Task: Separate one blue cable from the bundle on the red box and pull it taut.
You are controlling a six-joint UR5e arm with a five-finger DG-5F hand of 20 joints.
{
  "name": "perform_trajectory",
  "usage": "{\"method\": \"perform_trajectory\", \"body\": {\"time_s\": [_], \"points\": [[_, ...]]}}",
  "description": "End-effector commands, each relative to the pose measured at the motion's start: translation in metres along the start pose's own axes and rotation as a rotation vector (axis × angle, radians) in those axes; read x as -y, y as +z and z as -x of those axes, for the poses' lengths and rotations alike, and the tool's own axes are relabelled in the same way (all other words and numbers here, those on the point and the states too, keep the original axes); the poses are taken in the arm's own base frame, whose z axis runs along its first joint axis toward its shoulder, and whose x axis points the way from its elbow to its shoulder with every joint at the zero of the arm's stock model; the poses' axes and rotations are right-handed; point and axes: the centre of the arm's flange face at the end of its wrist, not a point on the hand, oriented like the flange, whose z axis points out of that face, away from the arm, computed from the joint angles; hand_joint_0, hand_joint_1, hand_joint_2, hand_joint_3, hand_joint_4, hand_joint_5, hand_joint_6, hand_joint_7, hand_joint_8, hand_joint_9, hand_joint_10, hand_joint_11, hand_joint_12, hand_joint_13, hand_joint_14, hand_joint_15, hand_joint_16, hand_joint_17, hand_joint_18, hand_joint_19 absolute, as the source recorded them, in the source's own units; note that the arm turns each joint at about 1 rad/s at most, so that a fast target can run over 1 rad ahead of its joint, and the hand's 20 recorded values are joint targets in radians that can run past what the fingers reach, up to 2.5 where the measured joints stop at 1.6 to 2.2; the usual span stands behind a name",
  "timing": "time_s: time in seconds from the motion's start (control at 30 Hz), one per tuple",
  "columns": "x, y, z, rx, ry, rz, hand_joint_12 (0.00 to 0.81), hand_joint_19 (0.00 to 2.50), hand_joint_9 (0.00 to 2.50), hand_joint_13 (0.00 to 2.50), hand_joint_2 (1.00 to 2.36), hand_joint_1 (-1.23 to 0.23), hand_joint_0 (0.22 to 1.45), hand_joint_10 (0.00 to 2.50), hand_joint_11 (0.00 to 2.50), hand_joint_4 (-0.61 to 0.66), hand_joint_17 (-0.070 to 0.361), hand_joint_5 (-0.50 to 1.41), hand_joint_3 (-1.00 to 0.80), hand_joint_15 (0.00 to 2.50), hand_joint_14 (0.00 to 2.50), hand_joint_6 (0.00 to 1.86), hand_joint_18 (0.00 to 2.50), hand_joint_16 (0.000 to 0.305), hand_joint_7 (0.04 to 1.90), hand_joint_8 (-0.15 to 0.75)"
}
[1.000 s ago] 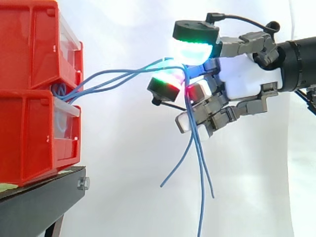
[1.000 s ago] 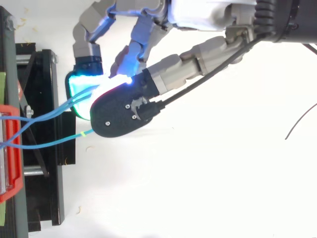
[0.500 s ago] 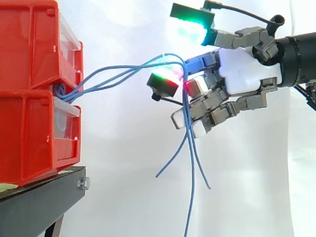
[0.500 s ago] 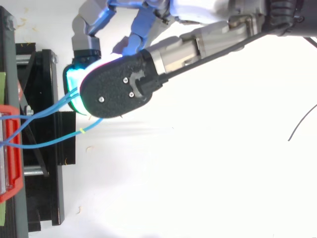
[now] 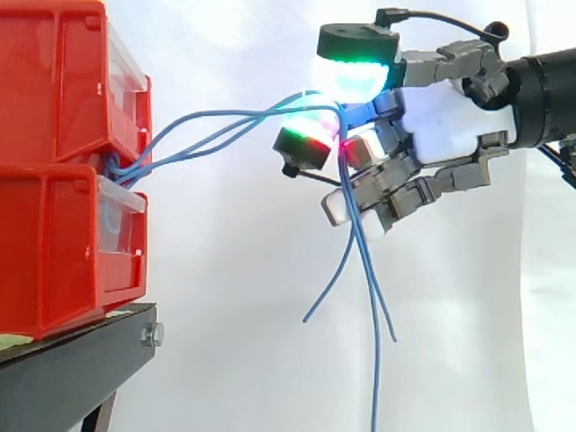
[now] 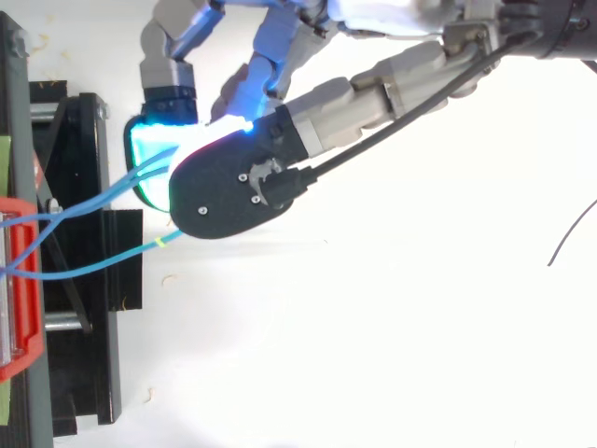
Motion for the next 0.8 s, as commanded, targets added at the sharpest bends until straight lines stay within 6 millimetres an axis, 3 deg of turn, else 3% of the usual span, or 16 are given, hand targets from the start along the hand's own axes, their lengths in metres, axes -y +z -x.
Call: {"method": "perform_trajectory", "body": {"time_s": [0.0, 0.17, 0.33, 0.43, 0.57, 0.77], "points": [[0.0, 0.0, 0.0, 0.0, 0.0, 0.0, 0.379, 0.56, 1.09, 0.81, 1.01, -0.91, 0.67, 0.02, 0.58, 0.02, 0.117, -0.06, -0.03, 0.47, 0.02, 0.93, 0.72, 0.052, 1.02, 0.237], [0.0, 0.0, 0.0, 0.0, 0.0, 0.0, 0.349, 0.58, 1.02, 0.76, 1.02, -0.9, 0.73, 0.02, 0.6, -0.06, 0.103, -0.09, -0.15, 0.47, 0.02, 0.95, 0.65, 0.046, 0.99, 0.206], [0.0, -0.002, 0.002, 0.001, 0.0, -0.011, 0.341, 0.54, 0.99, 0.72, 1.0, -0.9, 0.75, 0.02, 0.57, -0.09, 0.101, -0.09, -0.5, 0.44, 0.02, 0.96, 0.63, 0.045, 1.0, 0.197], [-0.001, -0.002, 0.006, 0.0, -0.001, -0.007, 0.331, 0.55, 0.99, 0.69, 1.0, -0.8, 0.61, 0.02, 0.49, -0.02, 0.098, -0.07, -0.5, 0.42, 0.02, 0.92, 0.58, 0.043, 0.95, 0.169], [-0.001, -0.004, 0.008, -0.013, -0.001, -0.019, 0.32, 0.48, 0.96, 0.62, 1.0, -0.63, 0.6, 0.02, 0.4, -0.09, 0.1, -0.06, -0.5, 0.37, 0.02, 0.91, 0.46, 0.045, 0.99, 0.152], [-0.005, -0.008, 0.013, -0.011, -0.001, -0.027, 0.333, 0.28, 0.69, 0.41, 1.0, -0.6, 0.6, 0.01, 0.15, -0.09, 0.119, -0.05, -0.45, 0.22, 0.01, 0.9, 0.19, 0.053, 0.91, 0.159]]}}
